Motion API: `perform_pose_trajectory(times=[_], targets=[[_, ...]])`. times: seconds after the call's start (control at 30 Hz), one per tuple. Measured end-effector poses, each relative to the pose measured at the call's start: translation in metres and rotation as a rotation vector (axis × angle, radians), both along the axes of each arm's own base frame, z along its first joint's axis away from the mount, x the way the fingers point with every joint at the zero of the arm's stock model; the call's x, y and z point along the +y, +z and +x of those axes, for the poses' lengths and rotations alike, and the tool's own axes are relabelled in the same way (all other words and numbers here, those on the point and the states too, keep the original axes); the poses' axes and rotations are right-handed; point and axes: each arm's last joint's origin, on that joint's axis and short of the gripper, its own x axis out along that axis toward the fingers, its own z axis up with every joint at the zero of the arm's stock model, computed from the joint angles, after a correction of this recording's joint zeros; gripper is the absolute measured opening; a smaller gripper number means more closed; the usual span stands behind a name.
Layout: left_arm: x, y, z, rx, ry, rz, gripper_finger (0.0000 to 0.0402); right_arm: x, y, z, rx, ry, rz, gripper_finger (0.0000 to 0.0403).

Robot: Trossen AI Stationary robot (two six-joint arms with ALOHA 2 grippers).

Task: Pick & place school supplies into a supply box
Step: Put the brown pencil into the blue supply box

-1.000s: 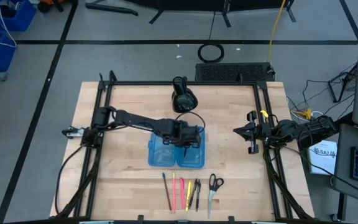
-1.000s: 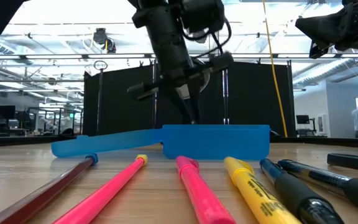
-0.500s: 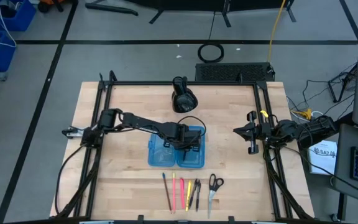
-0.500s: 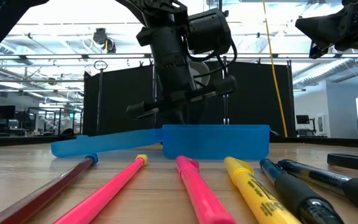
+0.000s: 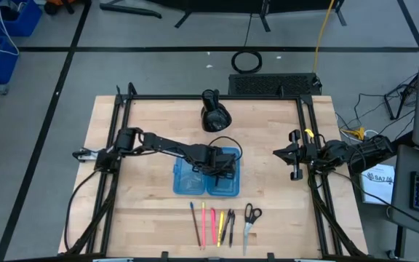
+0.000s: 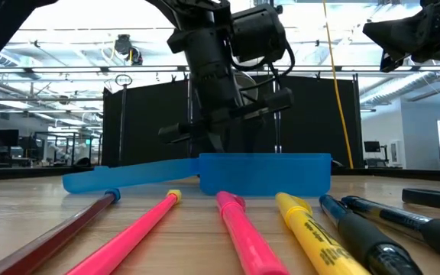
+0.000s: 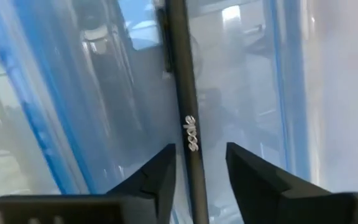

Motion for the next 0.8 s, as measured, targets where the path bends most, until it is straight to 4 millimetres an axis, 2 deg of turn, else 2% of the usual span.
perform_pose_trajectory(times=[0.07, 0.17, 0.3, 0.4, 0.5, 0.6, 0.73, 0.8], targets=[[0.000, 0.006, -0.001, -0.014, -0.020, 0.000, 0.0168, 0.000, 0.000, 0.000, 0.000, 0.000, 0.000, 0.0000], [0.001, 0.029, -0.002, -0.070, -0.040, 0.022, 0.0182, 0.000, 0.000, 0.000, 0.001, 0.000, 0.000, 0.0000], [0.001, 0.075, -0.008, -0.177, -0.047, 0.074, 0.0186, 0.000, 0.000, 0.000, 0.001, 0.000, 0.000, 0.0000], [-0.011, 0.110, -0.021, -0.233, -0.068, 0.080, 0.0186, 0.000, 0.000, 0.000, 0.001, 0.000, 0.000, 0.0000], [-0.039, 0.130, -0.043, -0.207, -0.071, 0.079, 0.0186, 0.000, 0.000, 0.000, 0.005, 0.001, -0.001, 0.0000], [-0.078, 0.136, -0.068, -0.145, -0.018, 0.123, 0.0186, 0.000, -0.001, 0.001, 0.016, 0.001, -0.001, 0.0000], [-0.140, 0.134, -0.103, -0.131, 0.116, 0.153, 0.0186, 0.000, -0.003, 0.002, 0.031, 0.001, -0.004, 0.0000], [-0.170, 0.127, -0.115, -0.161, 0.175, 0.142, 0.0186, 0.000, -0.003, 0.002, 0.037, 0.001, -0.005, 0.0000]])
